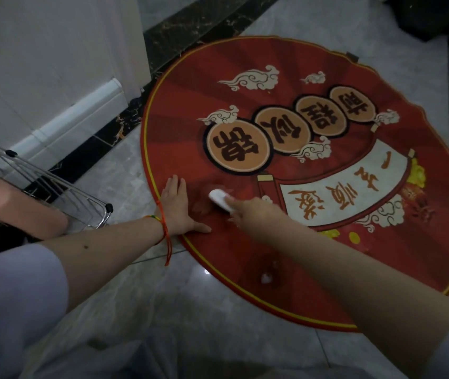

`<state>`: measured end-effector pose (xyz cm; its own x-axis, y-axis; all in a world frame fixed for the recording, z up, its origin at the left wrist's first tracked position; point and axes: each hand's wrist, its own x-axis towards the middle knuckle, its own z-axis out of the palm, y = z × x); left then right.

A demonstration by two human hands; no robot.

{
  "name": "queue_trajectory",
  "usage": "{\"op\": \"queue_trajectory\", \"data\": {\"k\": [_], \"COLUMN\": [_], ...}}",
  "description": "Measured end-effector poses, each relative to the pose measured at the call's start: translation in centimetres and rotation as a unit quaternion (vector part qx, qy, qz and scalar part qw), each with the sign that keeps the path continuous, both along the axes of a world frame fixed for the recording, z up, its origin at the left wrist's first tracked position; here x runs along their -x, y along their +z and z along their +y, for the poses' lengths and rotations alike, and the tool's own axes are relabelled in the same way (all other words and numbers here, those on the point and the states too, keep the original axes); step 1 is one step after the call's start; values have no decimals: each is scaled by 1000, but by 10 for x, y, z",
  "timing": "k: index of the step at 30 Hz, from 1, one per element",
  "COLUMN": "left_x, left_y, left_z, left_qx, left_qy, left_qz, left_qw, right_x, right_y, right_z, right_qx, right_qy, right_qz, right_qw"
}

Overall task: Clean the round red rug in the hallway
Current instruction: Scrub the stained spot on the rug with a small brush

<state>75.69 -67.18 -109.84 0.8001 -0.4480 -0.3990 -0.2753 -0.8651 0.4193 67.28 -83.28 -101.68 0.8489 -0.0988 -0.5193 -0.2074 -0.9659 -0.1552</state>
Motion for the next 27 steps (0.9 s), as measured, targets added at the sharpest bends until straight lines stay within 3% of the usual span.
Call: {"op": "queue_trajectory", "data": {"k": [3,8,12,17,23,27], "left_x": [1,2,1,2,2,3], "left_y": [0,0,2,2,4,4], "left_z": [0,1,1,1,1,2], "left_qx": [-2,4,-3,-7,-7,-8], "left_qy": [-4,-4,-7,-10,-11,-13], "left_qz": [-3,0,-1,-3,2,7], "left_qw": [1000,1000,1000,1000,1000,1000], "right_x": [-6,6,-15,7,-15,2], "right_y": [1,-2,3,4,5,5], "right_z": [-11,13,-24,10,-20,14], "right_qx": [24,4,32,-22,40,11], "right_qy": [-53,52,-64,-6,-64,28], "right_qz": [2,0,31,31,38,43], "right_qw": [998,999,997,999,996,999]}}
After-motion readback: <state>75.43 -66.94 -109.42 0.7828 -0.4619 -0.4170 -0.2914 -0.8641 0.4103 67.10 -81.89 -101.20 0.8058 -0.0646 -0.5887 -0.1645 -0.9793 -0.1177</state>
